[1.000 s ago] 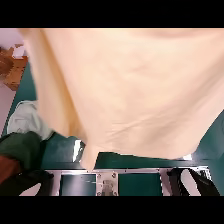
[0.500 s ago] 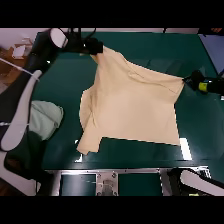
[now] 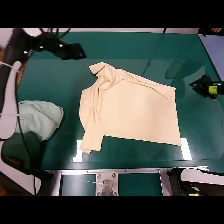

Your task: Fold the shirts.

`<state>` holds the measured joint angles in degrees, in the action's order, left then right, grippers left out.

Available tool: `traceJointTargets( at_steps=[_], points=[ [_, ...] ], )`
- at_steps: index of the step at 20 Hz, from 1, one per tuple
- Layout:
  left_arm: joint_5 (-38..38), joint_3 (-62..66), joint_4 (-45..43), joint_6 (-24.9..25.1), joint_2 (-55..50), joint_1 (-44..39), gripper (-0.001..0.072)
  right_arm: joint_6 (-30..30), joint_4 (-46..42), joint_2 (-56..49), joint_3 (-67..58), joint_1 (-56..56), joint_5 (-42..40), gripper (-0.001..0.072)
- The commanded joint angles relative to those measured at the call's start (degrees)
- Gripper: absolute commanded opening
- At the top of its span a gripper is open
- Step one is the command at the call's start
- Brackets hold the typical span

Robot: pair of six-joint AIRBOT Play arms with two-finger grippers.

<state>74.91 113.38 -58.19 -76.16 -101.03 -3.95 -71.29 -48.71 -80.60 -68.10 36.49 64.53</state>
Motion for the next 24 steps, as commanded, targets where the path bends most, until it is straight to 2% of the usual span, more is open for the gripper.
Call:
traceJointTargets(
  at_steps=[1,3,5,9,11,13,18,19,20,21,24],
  points=[
    [16.09,-5.64,2.75,-1.16,2.16,6.54,0.0549,0.94,-2.78,0.02,1.51,6.10,9.75,0.0357],
    [18.78,-16.41,2.93,-1.36,3.69,7.39,0.0548,1.97,-2.80,0.02,5.01,6.97,9.99,0.0357],
    [17.59,-28.22,2.40,-0.28,5.70,7.39,0.0549,2.84,-2.75,0.02,7.91,6.80,9.20,0.0357],
    [5.25,-46.01,5.62,0.31,6.51,7.32,0.0549,2.99,-2.75,0.02,9.60,6.75,8.48,0.0357],
    [-2.29,-50.88,13.05,4.24,6.49,7.32,0.0549,3.04,-2.75,0.02,9.60,6.73,8.44,0.0357],
    [-6.67,-53.72,17.97,8.09,6.49,6.71,0.0549,3.10,-2.75,0.02,9.60,6.71,8.33,0.0357],
    [-9.07,-55.34,17.09,10.27,6.38,2.03,0.0547,3.45,-2.75,0.02,9.60,6.73,8.35,0.0357],
    [-9.07,-55.34,17.57,11.19,6.38,1.40,0.0407,3.43,-2.78,0.02,9.60,6.75,8.41,0.0357],
    [-8.74,-55.30,18.29,13.09,6.38,1.38,0.0119,3.43,-2.78,0.02,9.57,6.78,8.57,0.0357],
    [-8.11,-54.86,18.25,14.78,6.38,1.66,0.0021,3.41,-2.80,0.02,9.57,6.78,9.05,0.0357],
    [-5.99,-50.95,15.69,15.15,6.38,5.25,0.0020,3.39,-2.86,0.02,9.57,6.86,11.93,0.0357]
  ],
)
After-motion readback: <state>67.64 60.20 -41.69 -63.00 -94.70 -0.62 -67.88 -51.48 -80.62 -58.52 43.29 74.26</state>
